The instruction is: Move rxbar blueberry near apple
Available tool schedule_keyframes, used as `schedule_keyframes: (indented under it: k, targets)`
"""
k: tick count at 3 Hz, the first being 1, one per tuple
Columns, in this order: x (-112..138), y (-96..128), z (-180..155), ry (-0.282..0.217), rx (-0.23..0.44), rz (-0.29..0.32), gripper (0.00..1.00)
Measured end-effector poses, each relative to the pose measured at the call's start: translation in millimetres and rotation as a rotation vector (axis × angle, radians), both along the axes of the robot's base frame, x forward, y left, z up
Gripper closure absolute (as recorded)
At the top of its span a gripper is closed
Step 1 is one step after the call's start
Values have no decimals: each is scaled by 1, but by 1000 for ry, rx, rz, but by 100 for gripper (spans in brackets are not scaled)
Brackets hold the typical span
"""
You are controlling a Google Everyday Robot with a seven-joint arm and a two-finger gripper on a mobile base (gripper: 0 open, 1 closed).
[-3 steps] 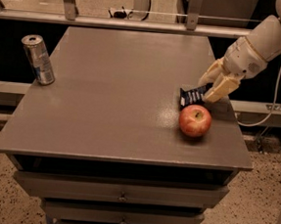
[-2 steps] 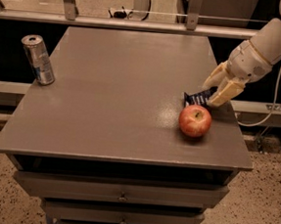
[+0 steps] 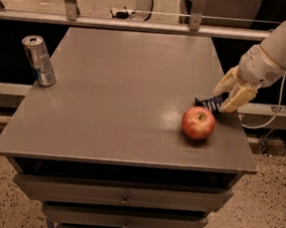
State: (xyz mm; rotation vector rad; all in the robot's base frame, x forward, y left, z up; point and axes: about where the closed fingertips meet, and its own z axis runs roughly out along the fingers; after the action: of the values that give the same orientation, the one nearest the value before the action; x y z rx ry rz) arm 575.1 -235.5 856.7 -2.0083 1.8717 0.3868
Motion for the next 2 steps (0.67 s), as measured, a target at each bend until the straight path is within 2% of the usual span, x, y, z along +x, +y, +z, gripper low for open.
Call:
schedule_keyframes:
  k: [2]
  targets:
    - [-3, -6, 0, -5, -25, 0, 7]
